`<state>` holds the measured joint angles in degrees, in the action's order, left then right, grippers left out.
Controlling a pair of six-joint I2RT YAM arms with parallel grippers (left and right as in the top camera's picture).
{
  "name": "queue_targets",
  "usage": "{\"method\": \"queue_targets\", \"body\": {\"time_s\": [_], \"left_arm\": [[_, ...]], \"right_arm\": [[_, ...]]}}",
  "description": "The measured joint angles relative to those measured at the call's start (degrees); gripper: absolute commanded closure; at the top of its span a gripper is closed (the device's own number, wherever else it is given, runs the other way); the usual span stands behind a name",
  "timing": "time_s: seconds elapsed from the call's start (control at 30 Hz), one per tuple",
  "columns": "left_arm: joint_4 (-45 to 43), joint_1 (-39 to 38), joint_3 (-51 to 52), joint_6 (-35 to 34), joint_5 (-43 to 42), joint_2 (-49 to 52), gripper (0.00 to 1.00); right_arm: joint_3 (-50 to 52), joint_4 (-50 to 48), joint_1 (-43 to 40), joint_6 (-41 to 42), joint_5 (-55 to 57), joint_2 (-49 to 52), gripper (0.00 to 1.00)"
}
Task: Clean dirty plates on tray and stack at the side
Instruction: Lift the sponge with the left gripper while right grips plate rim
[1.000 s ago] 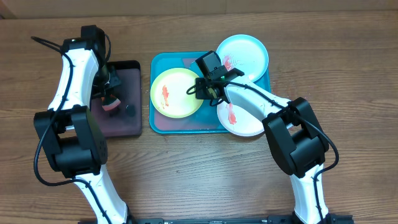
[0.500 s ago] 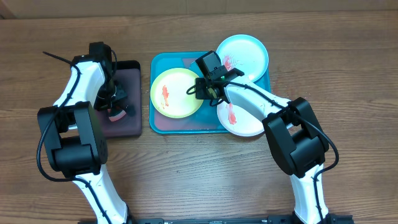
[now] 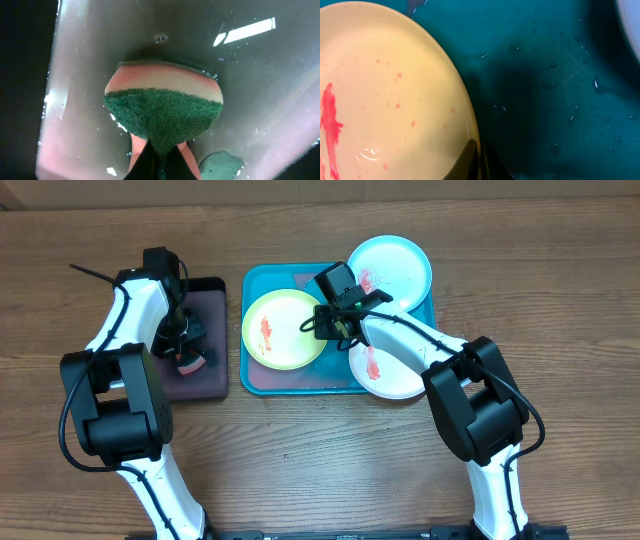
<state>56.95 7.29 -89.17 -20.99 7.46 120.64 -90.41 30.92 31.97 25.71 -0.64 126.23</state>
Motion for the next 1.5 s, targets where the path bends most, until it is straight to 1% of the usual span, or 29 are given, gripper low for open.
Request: {"method": "queue_targets", "body": {"time_s": [1.13,1.5], "left_arm": [[-1.99,-0.07,1.9,-1.33,-0.39,-0.02,0.96],[-3.02,-1.31,2.38,-1.33,0.52,-0.02,0.96]], "right_arm": [[0.0,-0.02,0.0,-0.04,-0.02,0.0,0.96],[0.0,0.04,0.0,-0.02,-0.02,0.0,0.96]]}}
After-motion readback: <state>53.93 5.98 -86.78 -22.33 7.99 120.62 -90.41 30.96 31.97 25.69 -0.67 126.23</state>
